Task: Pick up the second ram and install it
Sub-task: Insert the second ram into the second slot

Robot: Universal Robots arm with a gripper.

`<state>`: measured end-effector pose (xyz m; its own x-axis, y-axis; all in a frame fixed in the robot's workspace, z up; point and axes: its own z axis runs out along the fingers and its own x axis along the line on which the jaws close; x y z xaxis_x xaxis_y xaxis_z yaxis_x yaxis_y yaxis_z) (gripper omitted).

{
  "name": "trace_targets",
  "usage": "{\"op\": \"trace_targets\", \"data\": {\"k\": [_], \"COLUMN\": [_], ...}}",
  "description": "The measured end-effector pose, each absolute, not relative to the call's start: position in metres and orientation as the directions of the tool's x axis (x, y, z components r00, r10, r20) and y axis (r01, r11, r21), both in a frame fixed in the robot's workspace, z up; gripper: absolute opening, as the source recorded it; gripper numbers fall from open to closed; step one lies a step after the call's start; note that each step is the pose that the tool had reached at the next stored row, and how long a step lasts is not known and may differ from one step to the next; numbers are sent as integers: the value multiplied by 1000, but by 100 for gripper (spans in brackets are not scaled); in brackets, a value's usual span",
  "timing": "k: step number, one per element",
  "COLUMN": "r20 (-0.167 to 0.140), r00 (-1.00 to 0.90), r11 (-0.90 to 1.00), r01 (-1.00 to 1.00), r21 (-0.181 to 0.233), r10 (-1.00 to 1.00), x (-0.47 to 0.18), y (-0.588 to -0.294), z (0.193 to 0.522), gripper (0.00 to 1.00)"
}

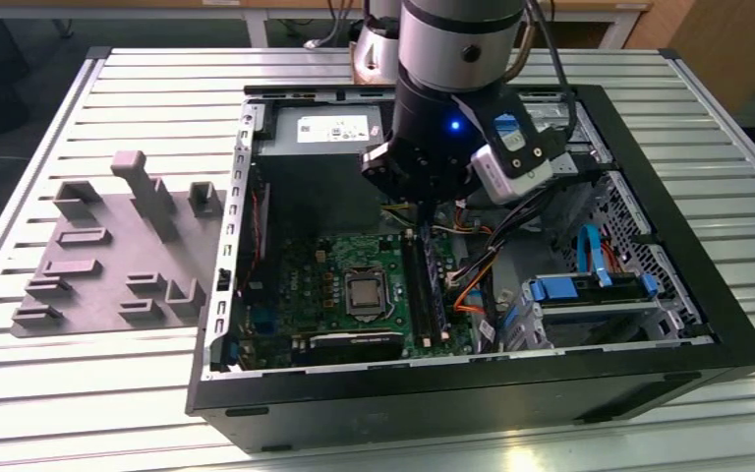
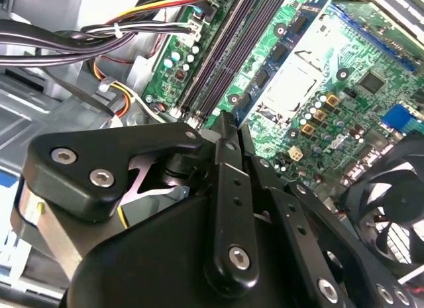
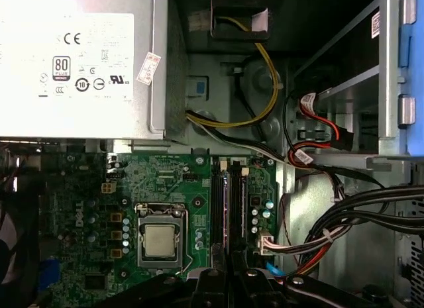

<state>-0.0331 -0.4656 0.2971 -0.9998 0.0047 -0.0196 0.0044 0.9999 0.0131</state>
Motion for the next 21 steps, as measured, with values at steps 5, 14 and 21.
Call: {"op": "trace_targets", "data": {"k": [5, 14, 21], "r20": [-20, -20, -20], "r00": [-1000, -1000, -1000], "r11": [1000, 1000, 1000], "r01": [4, 4, 4], "r21": [13, 13, 13], "r10": [5, 5, 5], "x": [-33, -33, -33], "y": [-466, -466, -466], "z": [288, 272, 263], "gripper": [14, 14, 14]}}
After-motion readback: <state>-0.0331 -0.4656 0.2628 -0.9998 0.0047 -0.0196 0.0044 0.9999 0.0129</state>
